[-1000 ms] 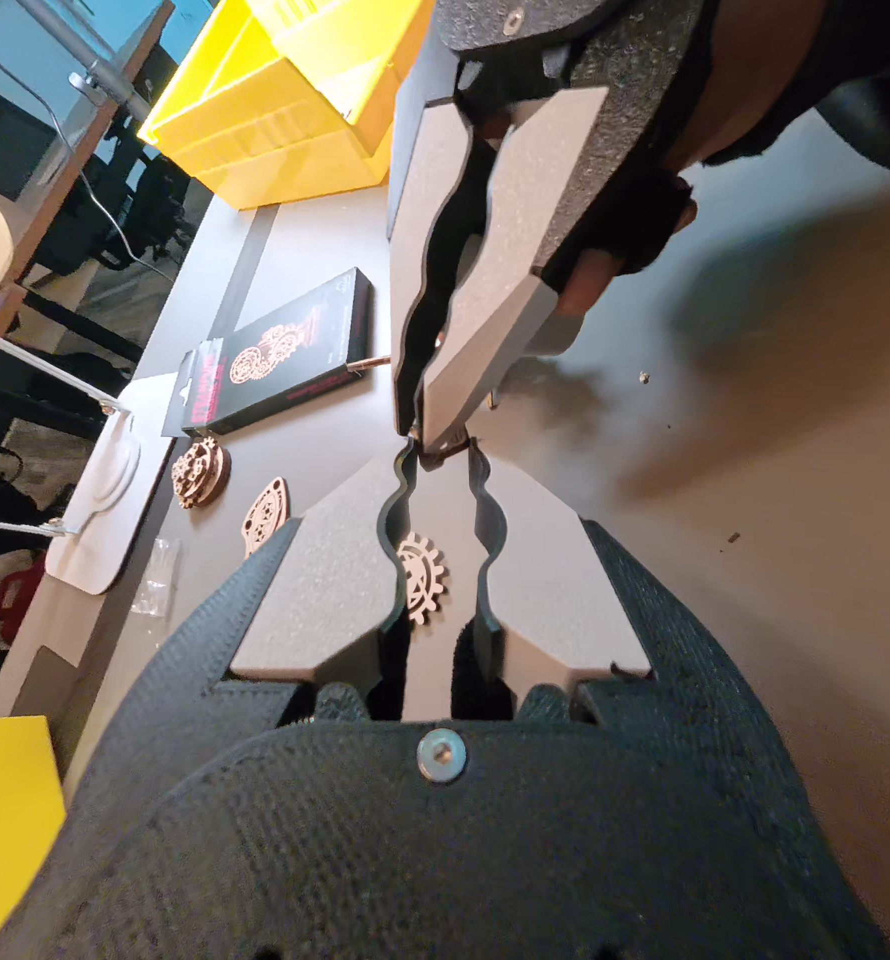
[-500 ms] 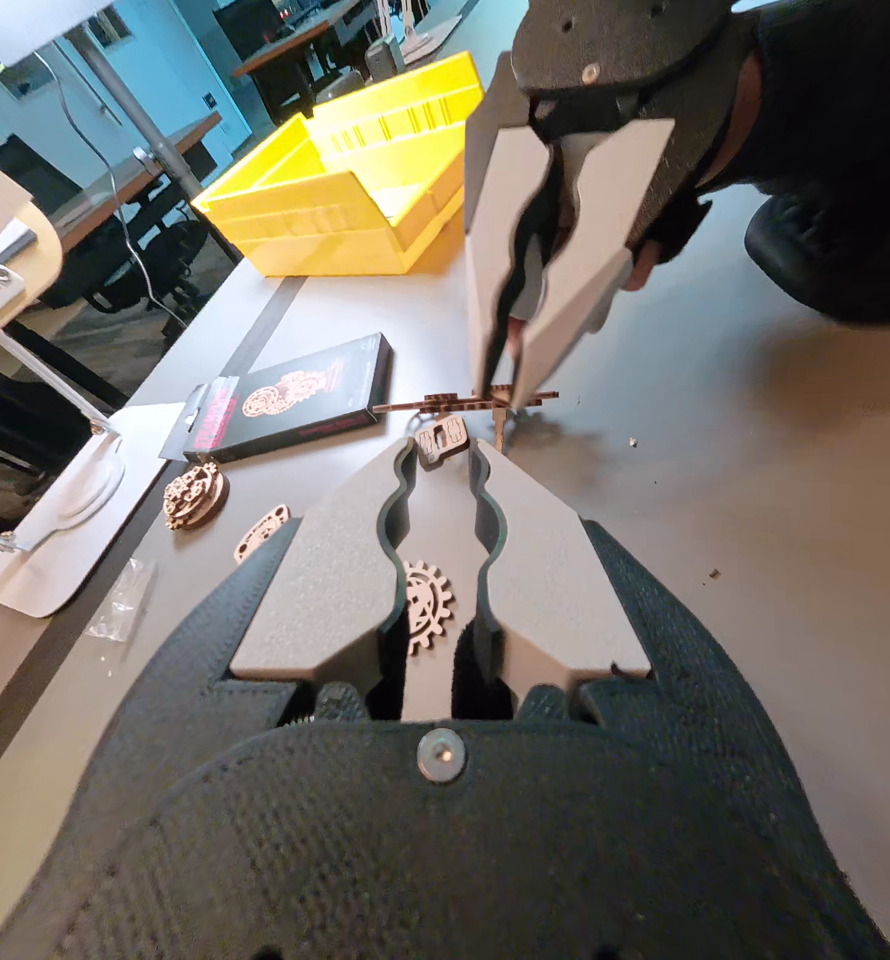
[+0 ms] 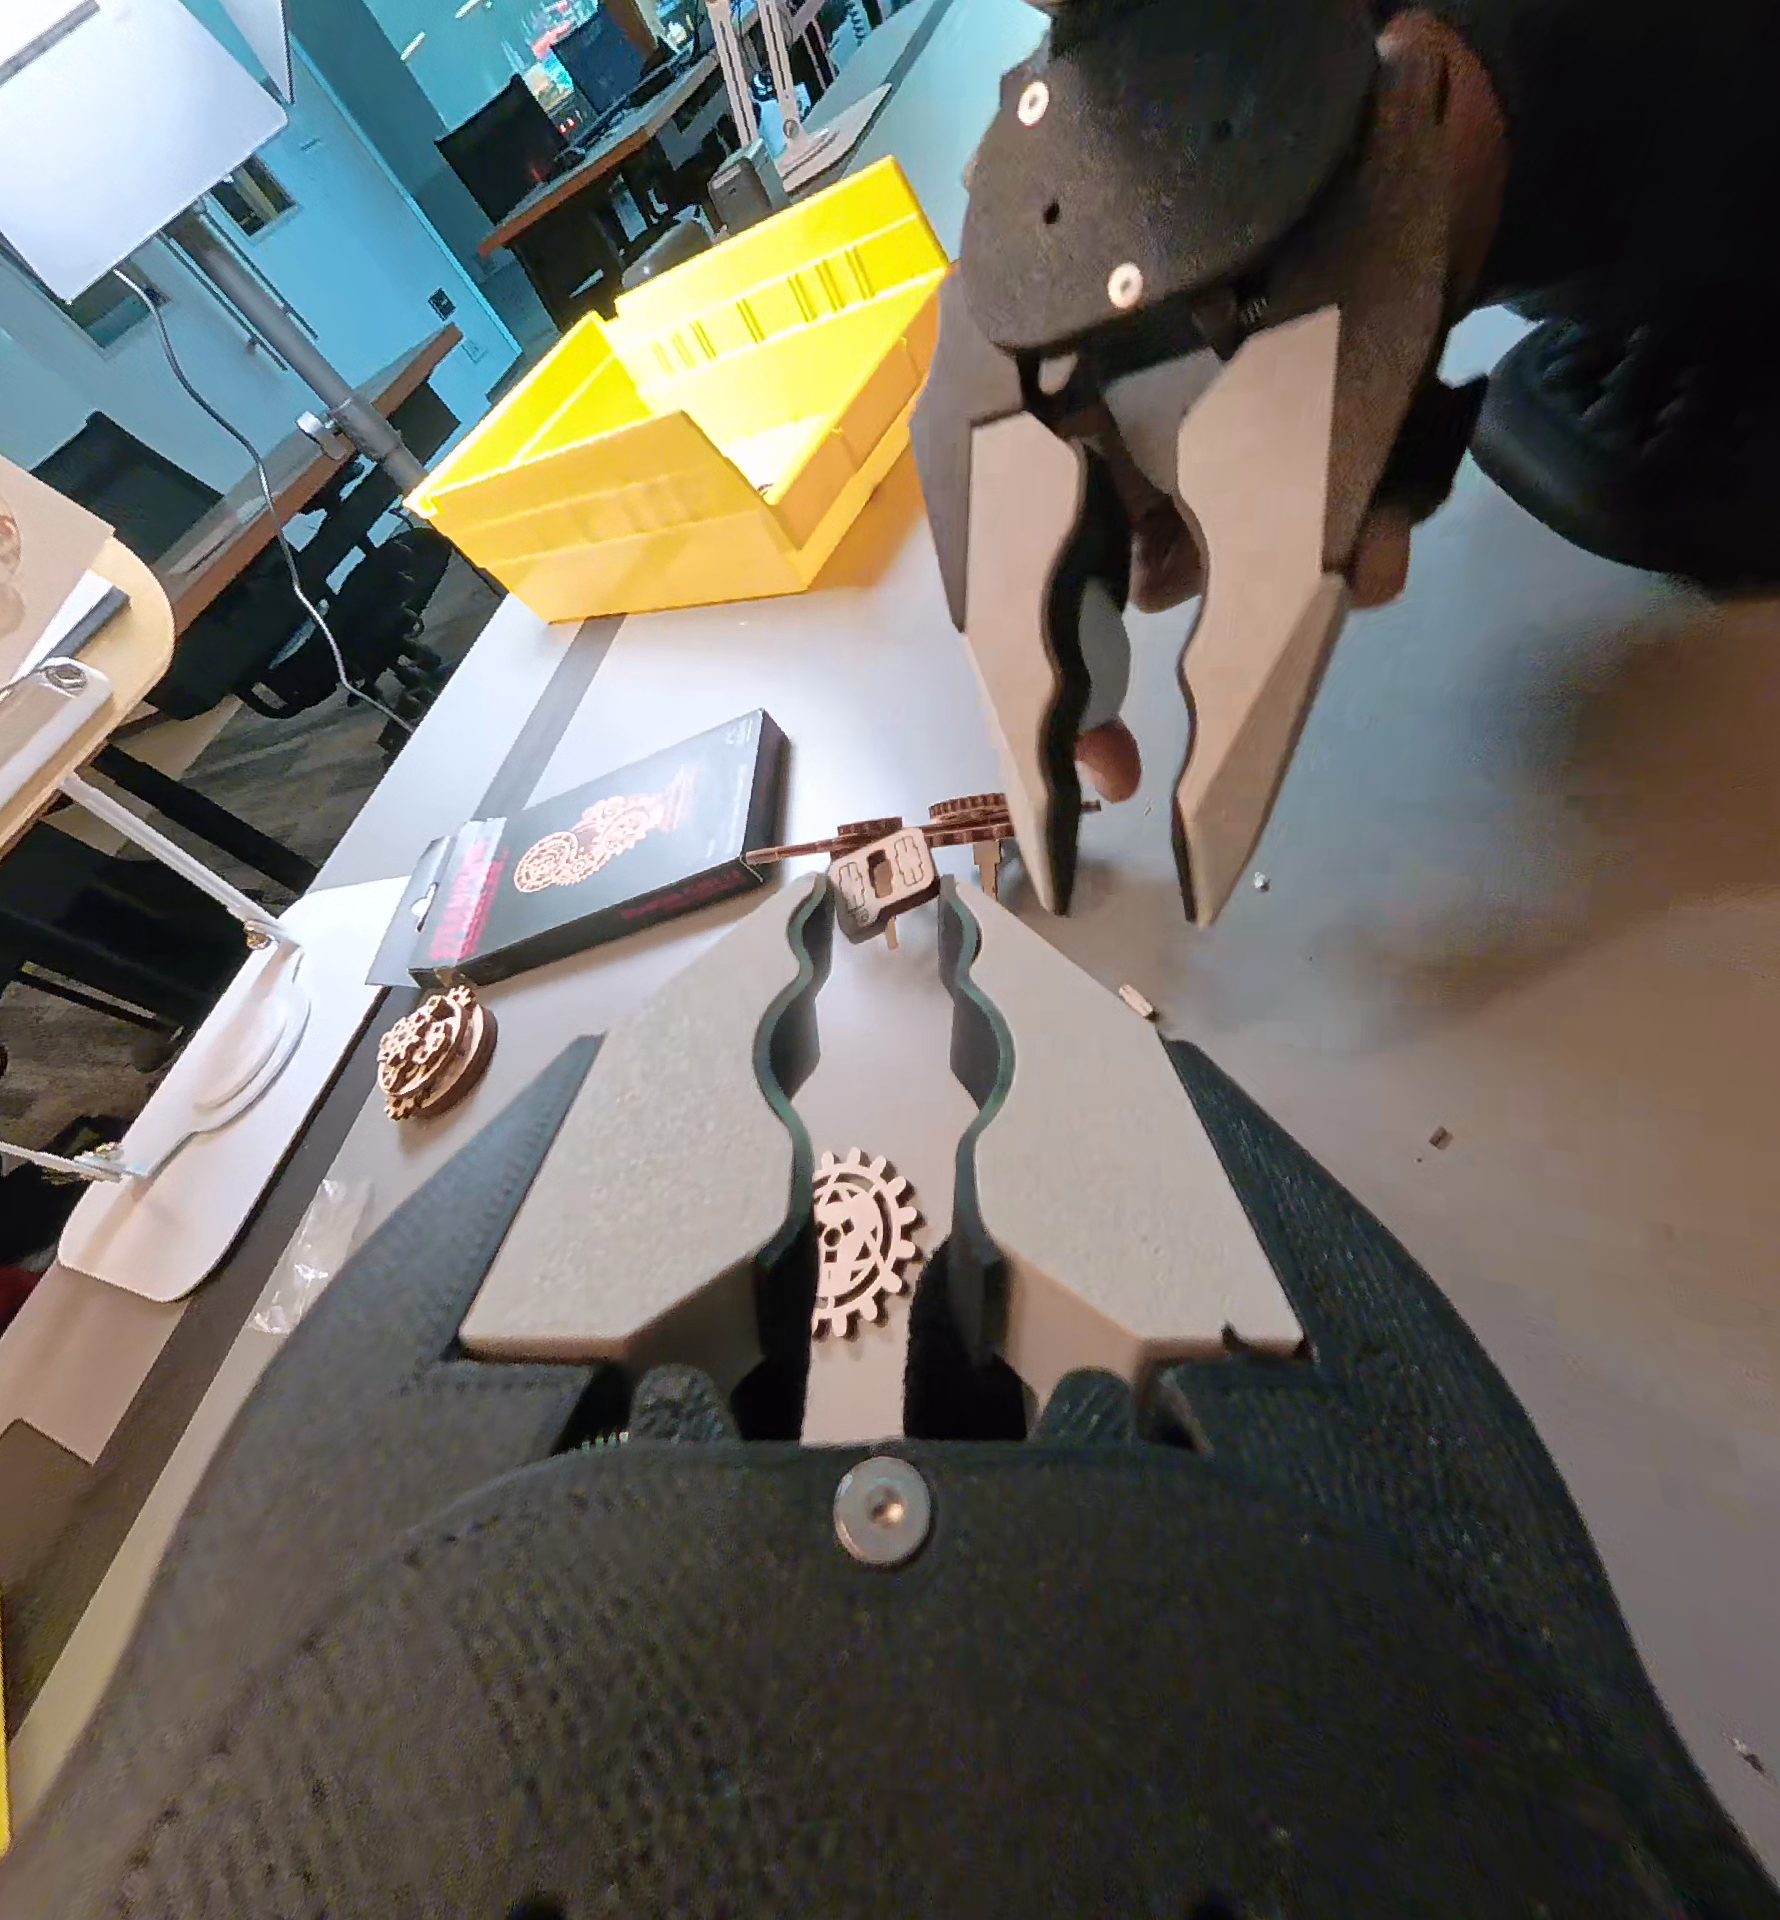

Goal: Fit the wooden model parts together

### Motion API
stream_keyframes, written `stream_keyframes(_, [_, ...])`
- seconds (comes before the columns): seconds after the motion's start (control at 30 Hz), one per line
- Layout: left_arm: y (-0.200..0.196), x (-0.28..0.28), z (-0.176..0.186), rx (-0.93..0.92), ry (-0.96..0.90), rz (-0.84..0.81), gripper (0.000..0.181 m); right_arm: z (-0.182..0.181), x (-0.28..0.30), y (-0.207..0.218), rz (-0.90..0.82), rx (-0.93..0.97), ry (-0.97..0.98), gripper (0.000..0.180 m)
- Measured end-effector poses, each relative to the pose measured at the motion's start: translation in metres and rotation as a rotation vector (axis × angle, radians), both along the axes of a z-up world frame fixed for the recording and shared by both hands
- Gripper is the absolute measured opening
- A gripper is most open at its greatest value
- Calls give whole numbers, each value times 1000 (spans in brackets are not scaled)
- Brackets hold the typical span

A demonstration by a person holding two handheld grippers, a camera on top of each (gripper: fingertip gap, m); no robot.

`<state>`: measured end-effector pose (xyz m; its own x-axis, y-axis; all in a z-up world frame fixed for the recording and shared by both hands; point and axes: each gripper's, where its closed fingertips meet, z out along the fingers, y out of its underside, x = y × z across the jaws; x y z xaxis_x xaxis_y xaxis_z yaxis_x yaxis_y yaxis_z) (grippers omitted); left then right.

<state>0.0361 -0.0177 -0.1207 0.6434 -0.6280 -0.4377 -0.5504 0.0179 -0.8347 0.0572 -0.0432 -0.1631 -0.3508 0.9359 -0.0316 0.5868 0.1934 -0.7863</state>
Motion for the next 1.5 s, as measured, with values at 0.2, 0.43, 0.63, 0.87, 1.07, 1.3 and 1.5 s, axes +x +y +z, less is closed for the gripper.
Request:
stream_keyframes(0.2, [-4,8,7,72,41,-26,18,48,-14,11,-127,-400,196,26])
stream_keyframes(0.43, [-7,12,9,94,39,-45,19,55,-19,12,-144,-722,216,7])
stream_keyframes(0.63, [-8,4,39,-183,-600,-148,31,85,-9,25,-89,-662,438,1])
stream_keyframes(0.87, [-12,8,50,-397,-961,-281,13,90,-11,19,-63,-568,525,1])
stream_keyframes(1.07, [-10,13,43,-412,-934,-253,4,89,-13,19,-74,-619,518,0])
stream_keyframes(1.3, [-7,12,40,-417,-929,-224,11,92,-15,20,-84,-674,537,1])
stream_keyframes(1.5, [-8,15,39,-424,-927,-225,2,89,-19,18,-95,-685,526,0])
